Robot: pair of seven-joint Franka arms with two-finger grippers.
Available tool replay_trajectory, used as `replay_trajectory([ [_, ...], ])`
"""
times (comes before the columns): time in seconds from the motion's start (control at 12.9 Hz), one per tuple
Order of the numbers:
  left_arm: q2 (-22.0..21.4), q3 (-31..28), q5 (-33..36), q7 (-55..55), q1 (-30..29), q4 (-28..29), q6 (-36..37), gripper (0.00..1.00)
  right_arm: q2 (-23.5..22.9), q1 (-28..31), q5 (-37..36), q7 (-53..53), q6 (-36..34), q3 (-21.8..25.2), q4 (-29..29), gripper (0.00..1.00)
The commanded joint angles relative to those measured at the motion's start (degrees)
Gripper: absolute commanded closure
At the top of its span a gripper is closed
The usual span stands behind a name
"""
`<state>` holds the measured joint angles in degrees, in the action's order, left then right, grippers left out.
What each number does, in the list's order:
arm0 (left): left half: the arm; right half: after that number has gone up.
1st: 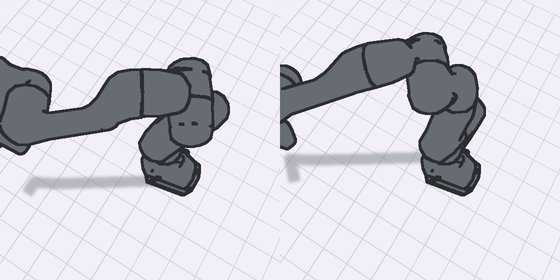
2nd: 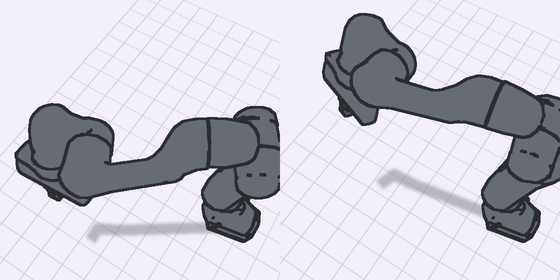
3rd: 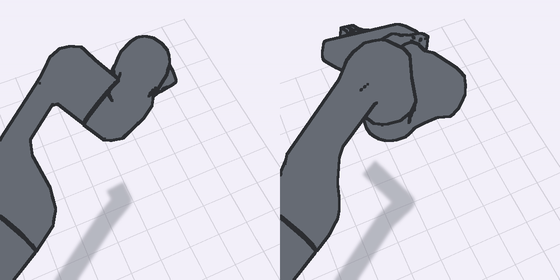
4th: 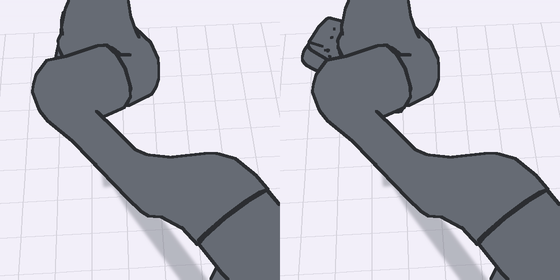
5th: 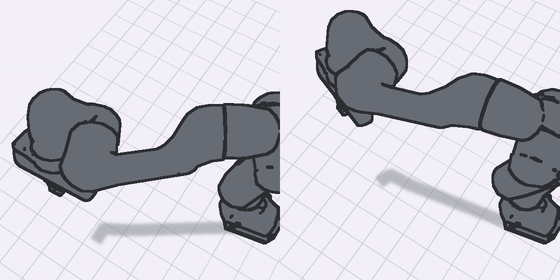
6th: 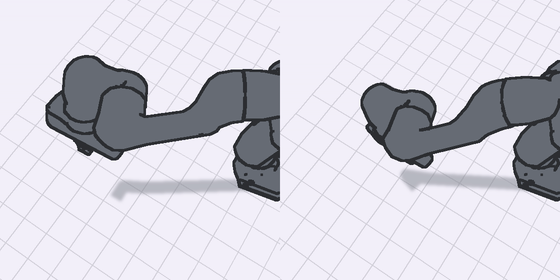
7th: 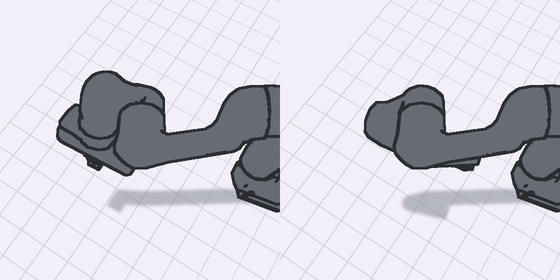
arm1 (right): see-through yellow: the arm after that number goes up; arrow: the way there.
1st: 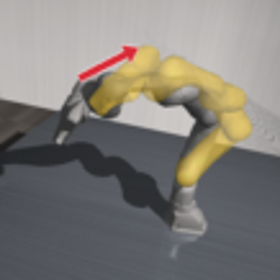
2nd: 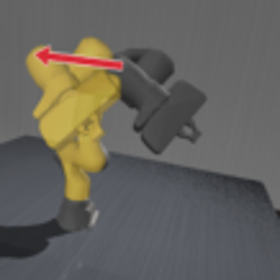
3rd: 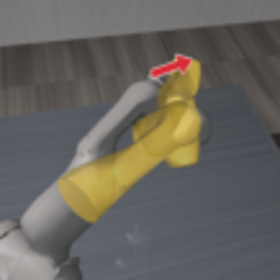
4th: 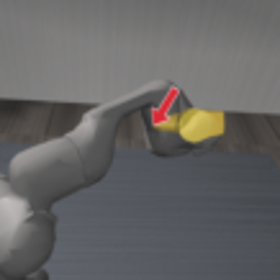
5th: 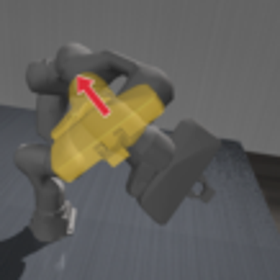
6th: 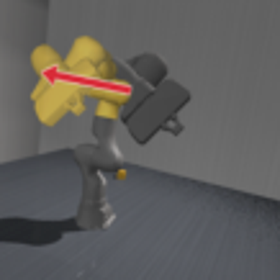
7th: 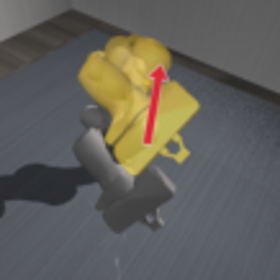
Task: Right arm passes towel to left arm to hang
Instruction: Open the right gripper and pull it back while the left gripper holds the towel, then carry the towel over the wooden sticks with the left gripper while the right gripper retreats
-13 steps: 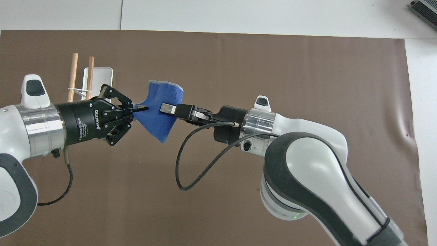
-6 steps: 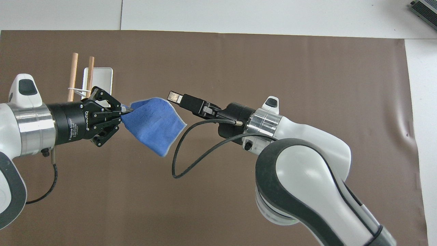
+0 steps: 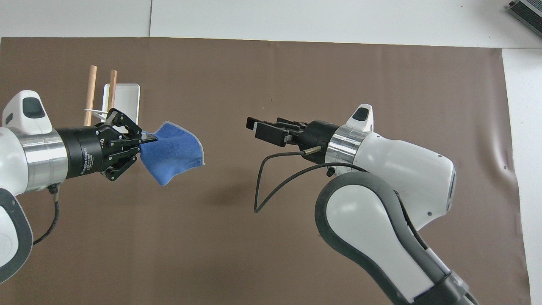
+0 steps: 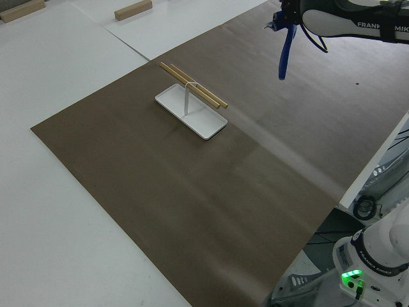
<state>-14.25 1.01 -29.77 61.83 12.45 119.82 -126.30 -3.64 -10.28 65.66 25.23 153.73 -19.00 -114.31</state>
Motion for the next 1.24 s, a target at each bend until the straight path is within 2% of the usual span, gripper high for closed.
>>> replay_trajectory([
  [0.0,2.46,0.31,2.08,0.04,-3.13,0.85,-3.58,1.00,1.62,5.60,-11.73,0.79,-5.60,-0.34,-2.32,0.00],
  [0.23,7.90,0.22,2.08,-3.72,-5.33,0.94,-10.00,1.00,1.18,13.08,-34.29,-1.40,-17.11,-0.34,0.04,0.00],
  [0.31,9.84,0.22,1.99,-6.17,-6.73,0.85,-12.10,1.00,1.09,14.05,-39.50,-3.15,-20.19,-0.34,0.83,0.00],
  [0.54,14.77,0.22,1.91,-7.87,-9.20,-0.55,-18.26,1.00,1.53,13.63,-58.03,-17.09,-28.54,-0.34,2.94,0.00],
  [0.62,16.34,0.22,1.21,-7.34,-10.59,-1.86,-18.10,1.00,1.53,13.36,-65.15,-23.32,-33.62,-0.69,4.77,0.00],
  [0.7,17.58,0.39,0.94,-7.17,-12.61,-2.65,-18.19,1.00,1.62,13.27,-69.31,-29.82,-38.28,-0.95,6.97,0.00],
  [0.77,17.77,0.39,0.24,-6.99,-13.41,-3.18,-18.10,1.00,2.05,13.36,-70.31,-35.54,-41.46,-0.95,8.47,0.00],
  [0.93,17.85,0.31,-8.06,-3.41,-15.86,-3.80,-18.10,1.00,3.89,13.80,-70.14,-40.33,-44.03,1.14,10.41,0.00],
  [1.0,17.94,0.31,-11.77,-0.69,-16.75,-4.50,-18.10,1.00,4.86,13.19,-69.71,-40.61,-46.04,4.38,11.20,0.00],
  [1.16,18.12,0.31,-13.03,3.72,-17.02,-5.12,-18.62,1.00,6.62,10.31,-69.26,-40.35,-50.43,11.66,13.39,0.00],
])
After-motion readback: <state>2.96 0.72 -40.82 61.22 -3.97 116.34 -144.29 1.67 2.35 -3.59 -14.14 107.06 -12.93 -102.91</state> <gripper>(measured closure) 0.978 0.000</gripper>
